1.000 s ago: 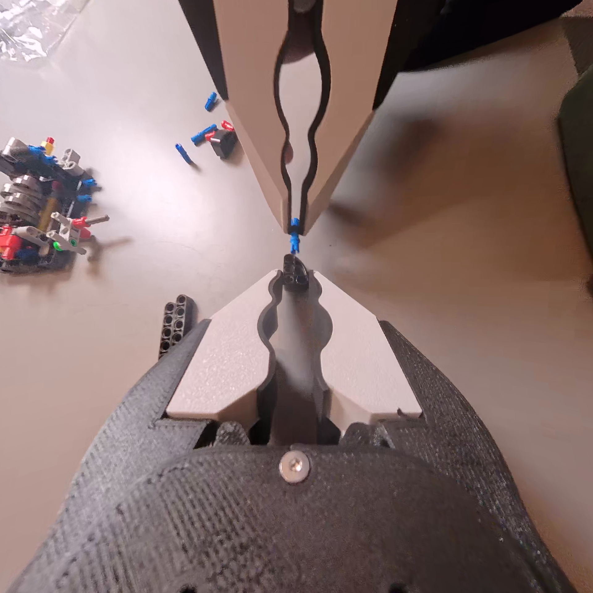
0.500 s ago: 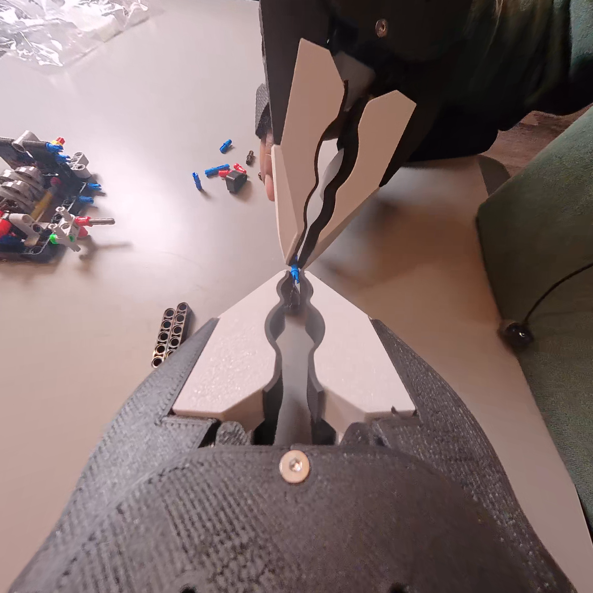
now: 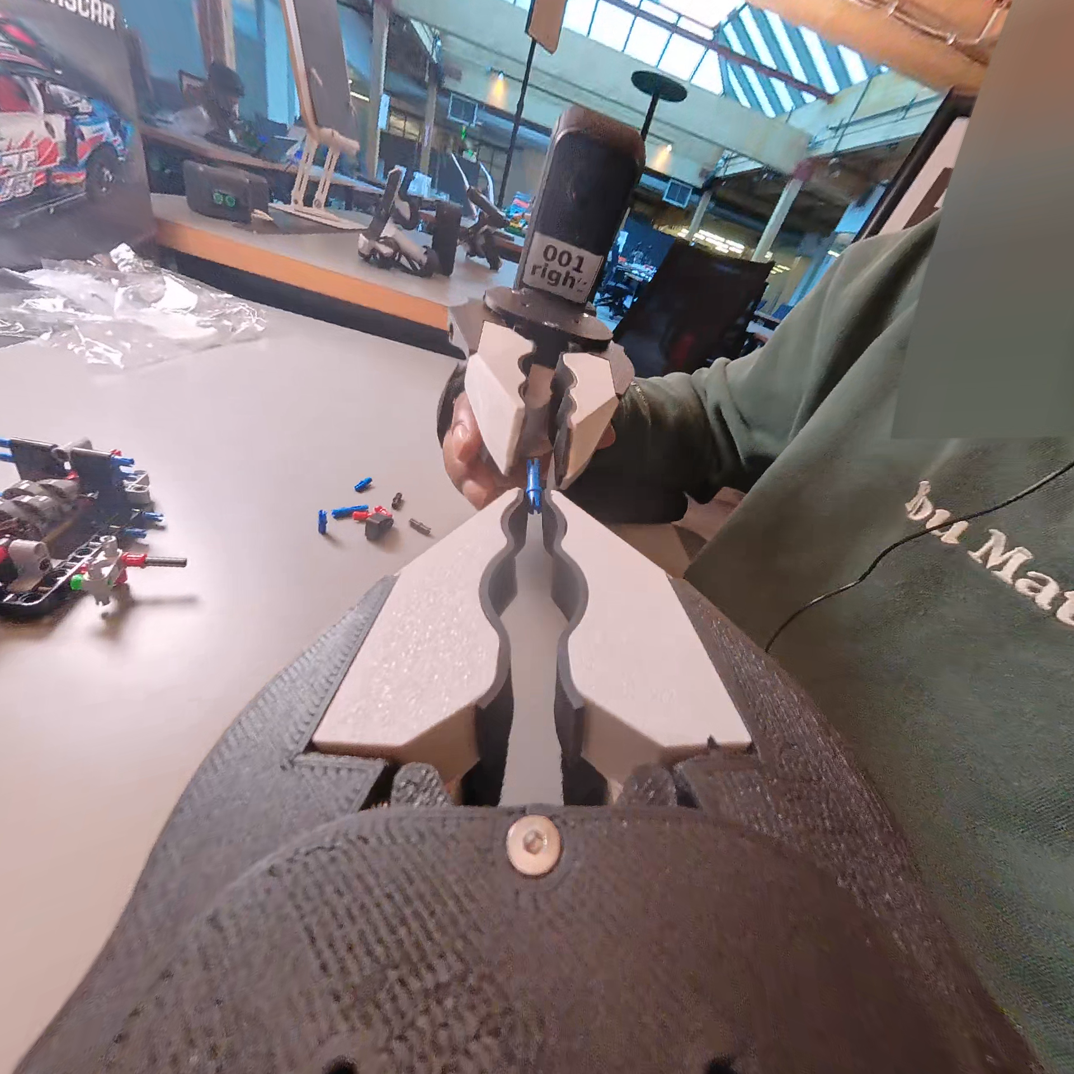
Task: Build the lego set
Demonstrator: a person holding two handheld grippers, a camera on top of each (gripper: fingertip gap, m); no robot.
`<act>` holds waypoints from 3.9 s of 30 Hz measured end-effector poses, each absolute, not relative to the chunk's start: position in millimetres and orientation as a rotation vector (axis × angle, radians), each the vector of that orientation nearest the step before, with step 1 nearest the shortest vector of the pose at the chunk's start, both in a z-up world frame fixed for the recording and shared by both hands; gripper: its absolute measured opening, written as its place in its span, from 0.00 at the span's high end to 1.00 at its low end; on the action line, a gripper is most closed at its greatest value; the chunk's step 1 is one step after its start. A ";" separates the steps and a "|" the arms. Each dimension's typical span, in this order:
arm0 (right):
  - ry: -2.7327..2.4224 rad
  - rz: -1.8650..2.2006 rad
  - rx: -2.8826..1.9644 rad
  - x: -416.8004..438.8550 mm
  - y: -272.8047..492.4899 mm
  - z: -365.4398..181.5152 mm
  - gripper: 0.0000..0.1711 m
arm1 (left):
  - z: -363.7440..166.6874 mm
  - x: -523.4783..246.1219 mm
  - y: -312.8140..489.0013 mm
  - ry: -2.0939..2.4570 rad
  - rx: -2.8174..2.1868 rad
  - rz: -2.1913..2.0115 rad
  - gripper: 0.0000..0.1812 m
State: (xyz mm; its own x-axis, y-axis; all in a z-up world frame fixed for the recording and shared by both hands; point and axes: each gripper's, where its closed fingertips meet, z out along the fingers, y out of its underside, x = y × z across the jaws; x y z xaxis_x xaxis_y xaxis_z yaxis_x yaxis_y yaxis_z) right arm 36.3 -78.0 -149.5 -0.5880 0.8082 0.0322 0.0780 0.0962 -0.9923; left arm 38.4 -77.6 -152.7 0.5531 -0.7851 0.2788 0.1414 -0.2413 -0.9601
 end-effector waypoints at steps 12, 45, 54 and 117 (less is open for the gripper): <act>-1.884 1.405 -0.961 34.4 -70.8 -167.0 0.99 | -184.0 36.1 -73.3 0.652 -1.747 -0.795 0.92; -1.951 0.535 -1.802 108.3 -12.6 -253.7 0.99 | -269.4 111.4 -15.3 1.396 -1.867 -0.560 0.88; -2.040 0.461 -1.838 104.0 -14.0 -257.0 0.99 | -269.4 111.6 -12.2 1.375 -1.862 -0.528 0.91; -1.835 1.084 -1.430 91.5 -23.7 -186.9 0.90 | -197.1 100.7 -24.6 1.126 -1.587 -0.917 0.99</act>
